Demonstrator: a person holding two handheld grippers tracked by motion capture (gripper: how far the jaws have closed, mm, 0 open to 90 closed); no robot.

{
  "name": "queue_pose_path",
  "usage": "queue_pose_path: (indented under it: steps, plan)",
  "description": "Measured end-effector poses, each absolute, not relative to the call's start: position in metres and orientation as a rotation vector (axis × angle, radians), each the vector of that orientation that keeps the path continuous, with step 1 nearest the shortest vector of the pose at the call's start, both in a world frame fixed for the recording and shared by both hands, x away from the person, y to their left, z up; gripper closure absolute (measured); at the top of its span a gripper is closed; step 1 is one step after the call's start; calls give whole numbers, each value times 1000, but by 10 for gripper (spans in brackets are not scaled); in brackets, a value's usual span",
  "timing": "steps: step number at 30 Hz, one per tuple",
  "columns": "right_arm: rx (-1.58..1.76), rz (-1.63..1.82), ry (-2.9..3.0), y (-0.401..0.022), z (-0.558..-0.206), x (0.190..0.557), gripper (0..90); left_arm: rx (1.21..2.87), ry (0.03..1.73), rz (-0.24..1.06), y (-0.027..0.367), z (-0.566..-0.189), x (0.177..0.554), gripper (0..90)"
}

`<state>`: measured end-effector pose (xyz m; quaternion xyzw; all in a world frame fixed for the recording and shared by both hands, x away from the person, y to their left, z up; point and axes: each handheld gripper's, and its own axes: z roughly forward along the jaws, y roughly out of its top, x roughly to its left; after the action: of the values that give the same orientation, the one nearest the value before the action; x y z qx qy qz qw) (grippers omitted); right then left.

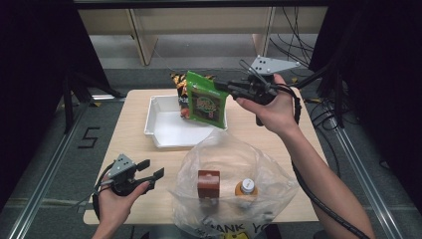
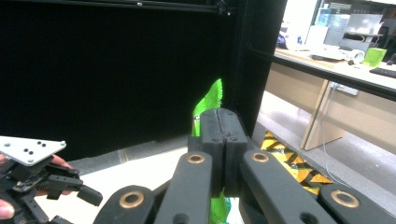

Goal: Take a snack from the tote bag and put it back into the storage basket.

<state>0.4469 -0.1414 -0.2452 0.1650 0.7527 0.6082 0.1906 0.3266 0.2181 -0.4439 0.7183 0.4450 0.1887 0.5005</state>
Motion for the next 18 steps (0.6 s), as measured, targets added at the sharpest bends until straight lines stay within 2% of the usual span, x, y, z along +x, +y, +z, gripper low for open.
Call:
queue_pose_path:
  steps: [18]
  plan:
    - [496,1726,2112,-135,-243,459,900,1736,1072,450,219,-445,327,342]
